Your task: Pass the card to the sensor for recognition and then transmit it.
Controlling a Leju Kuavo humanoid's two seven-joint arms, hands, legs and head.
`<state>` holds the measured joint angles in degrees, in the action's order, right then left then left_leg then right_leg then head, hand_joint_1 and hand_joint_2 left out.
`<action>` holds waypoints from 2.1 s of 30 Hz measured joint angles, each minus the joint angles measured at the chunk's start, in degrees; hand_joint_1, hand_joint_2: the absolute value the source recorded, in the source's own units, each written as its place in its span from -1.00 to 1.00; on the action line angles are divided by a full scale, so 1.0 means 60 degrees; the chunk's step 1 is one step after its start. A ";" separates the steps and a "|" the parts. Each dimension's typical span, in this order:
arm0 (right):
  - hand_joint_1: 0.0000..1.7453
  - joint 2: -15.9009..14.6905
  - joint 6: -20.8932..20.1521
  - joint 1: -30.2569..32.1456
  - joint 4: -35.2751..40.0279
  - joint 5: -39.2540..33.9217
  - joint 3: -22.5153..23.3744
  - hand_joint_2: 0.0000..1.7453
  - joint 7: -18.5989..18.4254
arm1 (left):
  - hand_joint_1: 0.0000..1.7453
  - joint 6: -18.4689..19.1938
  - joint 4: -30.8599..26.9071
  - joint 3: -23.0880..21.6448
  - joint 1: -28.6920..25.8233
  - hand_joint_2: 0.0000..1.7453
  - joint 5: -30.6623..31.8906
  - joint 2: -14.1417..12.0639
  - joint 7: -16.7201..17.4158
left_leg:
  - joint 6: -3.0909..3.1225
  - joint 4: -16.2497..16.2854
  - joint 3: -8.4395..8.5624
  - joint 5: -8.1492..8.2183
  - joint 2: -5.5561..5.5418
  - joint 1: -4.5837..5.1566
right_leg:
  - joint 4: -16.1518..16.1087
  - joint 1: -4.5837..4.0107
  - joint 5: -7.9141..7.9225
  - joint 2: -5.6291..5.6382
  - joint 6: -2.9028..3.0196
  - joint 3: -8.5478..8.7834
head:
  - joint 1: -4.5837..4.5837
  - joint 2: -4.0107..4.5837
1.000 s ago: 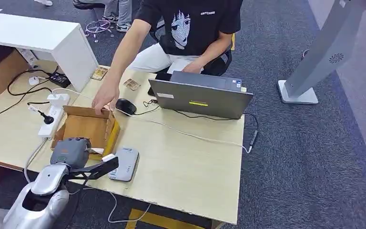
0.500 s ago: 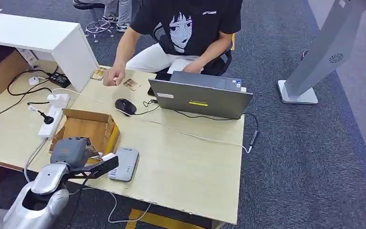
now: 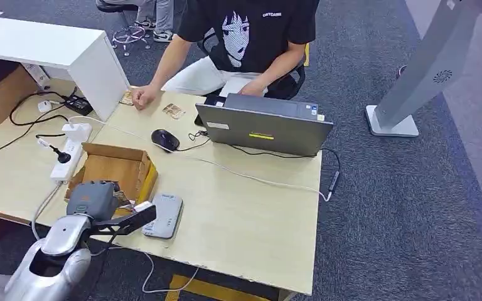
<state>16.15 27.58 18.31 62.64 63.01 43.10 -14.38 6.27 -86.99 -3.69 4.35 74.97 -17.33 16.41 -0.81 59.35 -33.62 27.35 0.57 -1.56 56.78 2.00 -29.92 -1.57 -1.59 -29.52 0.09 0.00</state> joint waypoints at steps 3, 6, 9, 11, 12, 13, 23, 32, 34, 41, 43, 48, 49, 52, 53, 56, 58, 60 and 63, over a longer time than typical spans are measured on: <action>-1.00 0.0000 0.0000 0.0013 0.0004 -0.0047 -0.0011 1.00 -0.0004 | 1.00 -0.0095 0.0000 0.0000 0.0003 1.00 0.0077 0.0018 0.0000 | 0.0000 0.0000 0.0000 0.0000 0.0000 0.0000 | 0.0000 0.0000 0.0000 0.0000 0.0000 -0.0001 | 0.0000 0.0000; -1.00 0.0000 0.0000 0.0041 0.0000 -0.0288 -0.0055 1.00 -0.0073 | 1.00 -0.0339 -0.0022 0.0000 0.0136 1.00 0.0033 0.0004 -0.0069 | 0.0000 0.0002 0.0001 -0.0001 -0.0006 0.0000 | -0.0001 0.0000 0.0000 -0.0005 0.0000 -0.0006 | 0.0000 0.0000; -1.00 0.0000 0.0000 0.0065 0.0000 -0.0393 -0.0084 1.00 -0.0087 | 1.00 -0.0128 -0.0232 -0.0003 0.0595 1.00 -0.0153 -0.0076 -0.0077 | 0.0000 0.0003 0.0001 -0.0002 -0.0011 -0.0001 | 0.0001 0.0000 0.0001 -0.0009 0.0000 0.0002 | 0.0000 0.0000; -1.00 0.0000 0.0000 0.0080 0.0000 -0.0408 -0.0087 1.00 -0.0087 | 1.00 -0.0033 -0.0342 0.0000 0.0867 1.00 -0.0182 -0.0142 -0.0077 | -0.0002 0.0002 0.0002 -0.0003 -0.0007 -0.0001 | 0.0002 -0.0001 0.0005 -0.0006 0.0003 0.0002 | 0.0000 0.0000; -1.00 0.0000 0.0000 0.0096 0.0000 -0.0434 -0.0087 1.00 -0.0087 | 1.00 -0.0033 -0.0394 -0.0004 0.1003 1.00 -0.0168 -0.0204 -0.0077 | -0.0002 0.0003 0.0002 -0.0004 -0.0007 -0.0001 | 0.0003 -0.0001 0.0005 -0.0005 0.0003 0.0006 | 0.0000 0.0000; -1.00 0.0000 0.0000 0.0112 0.0000 -0.0496 -0.0098 1.00 -0.0084 | 1.00 -0.0033 -0.0456 -0.0007 0.1152 1.00 -0.0160 -0.0285 -0.0076 | -0.0004 0.0003 0.0001 -0.0006 -0.0007 -0.0002 | 0.0003 -0.0002 0.0005 -0.0005 0.0003 0.0000 | 0.0004 0.0000; -1.00 0.0000 0.0000 0.0343 0.0069 -0.0896 -0.0536 1.00 -0.0241 | 1.00 -0.0022 -0.1075 -0.0011 0.2219 1.00 -0.0397 -0.0893 -0.0120 | -0.0004 0.0003 0.0001 -0.0006 -0.0006 -0.0002 | 0.0004 -0.0001 0.0004 -0.0004 0.0003 -0.0005 | 0.0000 0.0000; -1.00 0.0000 0.0000 0.0447 0.0135 -0.0951 -0.0729 1.00 -0.0270 | 1.00 -0.0470 -0.1322 -0.0200 0.2954 1.00 0.0476 -0.1089 -0.0069 | -0.0004 0.0003 0.0001 -0.0008 -0.0009 -0.0002 | 0.0004 -0.0001 0.0005 -0.0006 0.0003 -0.0004 | 0.0000 0.0000; -1.00 0.0000 0.0000 0.0443 0.0135 -0.0776 -0.0729 1.00 -0.0167 | 1.00 -0.0561 -0.1322 -0.0314 0.3297 1.00 0.0901 -0.1133 0.0022 | -0.0003 0.0003 0.0001 -0.0008 -0.0006 -0.0002 | 0.0005 -0.0001 0.0006 -0.0003 0.0003 -0.0005 | 0.0000 0.0000; -1.00 0.0000 0.0000 0.0347 -0.0018 -0.0393 -0.0696 1.00 0.0186 | 1.00 -0.1064 -0.1213 -0.0696 0.4110 1.00 0.1822 -0.1144 0.0149 | -0.0003 0.0004 0.0000 -0.0009 -0.0004 -0.0001 | 0.0005 0.0000 0.0008 -0.0001 0.0003 0.0011 | 0.0000 0.0000; -1.00 0.0000 0.0000 0.0315 -0.0080 -0.0299 -0.0681 1.00 0.0277 | 1.00 -0.1148 -0.1155 -0.0732 0.4175 1.00 0.1909 -0.1137 0.0149 | -0.0003 0.0004 0.0000 -0.0008 -0.0001 -0.0001 | 0.0004 -0.0001 0.0008 0.0001 0.0003 0.0007 | -0.0004 0.0000; -1.00 0.0000 0.0000 0.0152 -0.0313 0.0033 -0.0462 1.00 0.0470 | 1.00 -0.1377 -0.0889 -0.0878 0.4261 1.00 0.2299 -0.1086 0.0149 | -0.0003 0.0003 0.0001 -0.0008 0.0003 -0.0001 | 0.0004 -0.0001 0.0007 0.0004 0.0003 -0.0011 | 0.0000 0.0000; -1.00 0.0000 0.0000 0.0134 -0.0357 0.0102 -0.0427 1.00 0.0506 | 1.00 -0.1431 -0.0831 -0.0878 0.4262 1.00 0.2320 -0.1049 0.0153 | -0.0003 0.0003 0.0000 -0.0008 0.0003 -0.0001 | 0.0004 -0.0001 0.0007 0.0004 0.0003 -0.0010 | 0.0000 0.0000; -1.00 0.0000 0.0000 0.0037 -0.0488 0.0288 -0.0251 1.00 0.0572 | 1.00 -0.1511 -0.0692 -0.0882 0.4260 1.00 0.2342 -0.0933 0.0186 | -0.0003 0.0003 0.0000 -0.0008 0.0003 -0.0001 | 0.0004 -0.0001 0.0007 0.0004 0.0003 -0.0009 | 0.0000 0.0000; -1.00 0.0000 0.0000 0.0014 -0.0521 0.0350 -0.0204 1.00 0.0598 | 1.00 -0.1559 -0.0674 -0.0882 0.4261 1.00 0.2339 -0.0881 0.0208 | -0.0003 0.0004 0.0000 -0.0008 0.0003 -0.0001 | 0.0004 -0.0001 0.0007 0.0004 0.0003 -0.0009 | 0.0000 0.0000; -1.00 0.0000 0.0000 -0.0043 -0.0601 0.0383 -0.0105 1.00 0.0616 | 1.00 -0.1617 -0.0601 -0.0882 0.4260 1.00 0.2302 -0.0732 0.0248 | -0.0003 0.0004 -0.0002 -0.0008 0.0004 -0.0001 | 0.0004 0.0000 0.0008 0.0005 0.0003 0.0003 | 0.0000 0.0000; -1.00 0.0000 0.0000 -0.0053 -0.0637 0.0383 -0.0048 1.00 0.0619 | 1.00 -0.1636 -0.0561 -0.0882 0.4260 1.00 0.2085 -0.0641 0.0291 | -0.0003 0.0004 -0.0002 -0.0008 0.0003 -0.0001 | 0.0004 0.0000 0.0008 0.0004 0.0003 0.0007 | 0.0000 0.0000; -1.00 0.0000 0.0000 -0.0058 -0.0656 0.0383 -0.0036 1.00 0.0619 | -1.00 -0.1628 -0.0546 -0.0878 0.4256 1.00 0.1642 -0.0499 0.0313 | -0.0002 0.0005 -0.0002 -0.0008 -0.0003 -0.0001 | 0.0004 0.0000 0.0008 0.0000 0.0003 0.0011 | -0.0004 0.0000; -1.00 0.0000 0.0000 -0.0114 -0.0692 0.0386 -0.0036 1.00 0.0608 | -1.00 -0.1643 -0.0546 -0.0878 0.4218 1.00 0.1409 -0.0240 0.0361 | -0.0003 0.0004 -0.0003 -0.0008 -0.0003 -0.0001 | 0.0005 -0.0001 0.0008 0.0000 0.0003 0.0015 | 0.0000 0.0000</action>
<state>16.15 27.58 17.63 58.49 65.33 42.88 -10.73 -3.58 -90.27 -8.96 29.66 83.43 -18.77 18.58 -0.83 59.37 -33.64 27.30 0.55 -1.57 56.81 1.99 -29.87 -1.56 -1.58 -29.43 0.09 0.00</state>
